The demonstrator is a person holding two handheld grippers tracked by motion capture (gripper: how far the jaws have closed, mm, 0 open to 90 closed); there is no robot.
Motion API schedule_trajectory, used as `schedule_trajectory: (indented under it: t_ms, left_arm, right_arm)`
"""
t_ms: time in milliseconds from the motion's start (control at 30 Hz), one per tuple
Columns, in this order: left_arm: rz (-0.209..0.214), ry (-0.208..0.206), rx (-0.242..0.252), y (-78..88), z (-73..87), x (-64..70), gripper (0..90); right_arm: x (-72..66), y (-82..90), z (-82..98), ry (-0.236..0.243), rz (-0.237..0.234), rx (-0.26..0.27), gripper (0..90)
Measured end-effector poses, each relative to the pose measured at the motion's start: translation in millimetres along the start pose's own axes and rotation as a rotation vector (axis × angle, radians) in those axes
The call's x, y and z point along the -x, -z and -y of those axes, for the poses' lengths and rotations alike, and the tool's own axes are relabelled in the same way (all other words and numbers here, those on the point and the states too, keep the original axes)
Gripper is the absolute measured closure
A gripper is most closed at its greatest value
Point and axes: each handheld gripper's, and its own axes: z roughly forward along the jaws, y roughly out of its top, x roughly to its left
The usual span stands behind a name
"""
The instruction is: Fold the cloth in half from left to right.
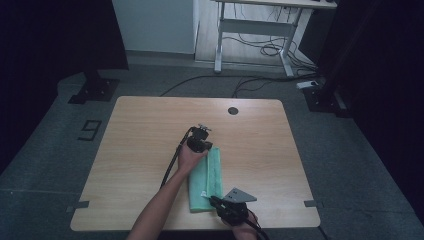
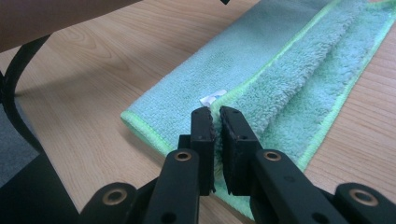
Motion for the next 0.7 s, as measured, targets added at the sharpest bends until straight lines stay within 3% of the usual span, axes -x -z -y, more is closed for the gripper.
schedule_trajectory:
  t_ms: [467,700]
  left_arm:
    - [0.008,0.0,0.003,-3.1,-2.3,4.8,86.0]
    - [0.015,-0.002,0.005,-4.5,-3.7,7.1,85.0]
  right_arm:
    - [3.8,2.6,3.4,-0.005,0.017,-0.014,80.3]
    - [5.0,4.9,2.7,0.013,0.047,-0.024,76.7]
